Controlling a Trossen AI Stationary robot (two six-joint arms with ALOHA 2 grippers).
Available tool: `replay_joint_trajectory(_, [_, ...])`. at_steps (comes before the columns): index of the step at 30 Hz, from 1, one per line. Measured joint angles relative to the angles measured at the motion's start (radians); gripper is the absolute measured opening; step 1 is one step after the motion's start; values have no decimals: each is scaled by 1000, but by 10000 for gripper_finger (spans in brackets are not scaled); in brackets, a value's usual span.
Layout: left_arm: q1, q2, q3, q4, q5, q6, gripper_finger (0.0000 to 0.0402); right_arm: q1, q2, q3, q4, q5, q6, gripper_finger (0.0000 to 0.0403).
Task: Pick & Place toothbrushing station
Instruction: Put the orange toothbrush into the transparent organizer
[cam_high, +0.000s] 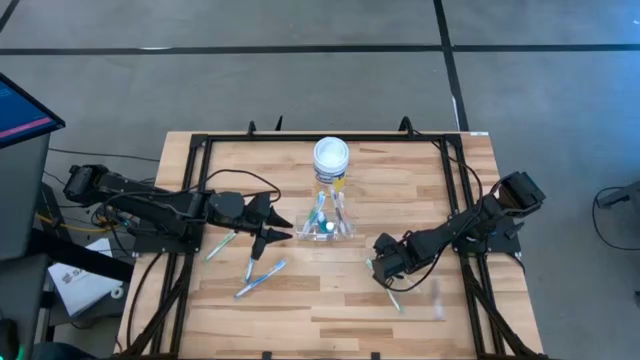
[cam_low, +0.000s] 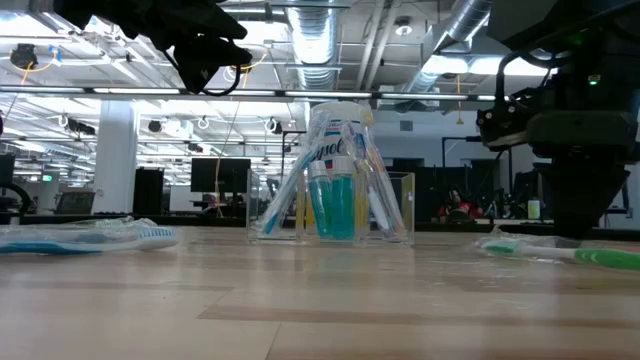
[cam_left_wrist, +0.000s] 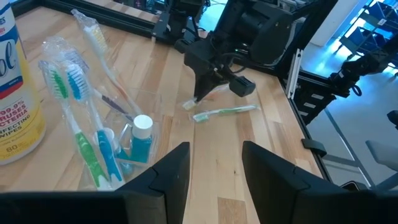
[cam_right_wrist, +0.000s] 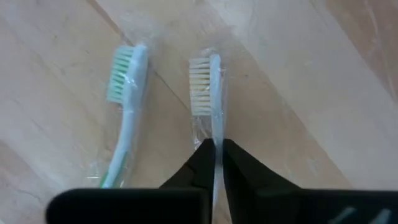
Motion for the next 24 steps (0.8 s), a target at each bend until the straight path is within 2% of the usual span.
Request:
replay_joint_trajectory(5, [0, 0, 0, 0, 0, 0, 143, 0, 0, 0, 0, -11, 0, 19])
replay_joint_trajectory(13, [0, 0, 0, 0, 1, 0, 143, -16, 0, 36, 0, -2, -37, 9])
replay_joint_trajectory(24, [0, 0, 0, 0, 2, 0, 143, -46, 0, 193, -4, 189, -245, 3])
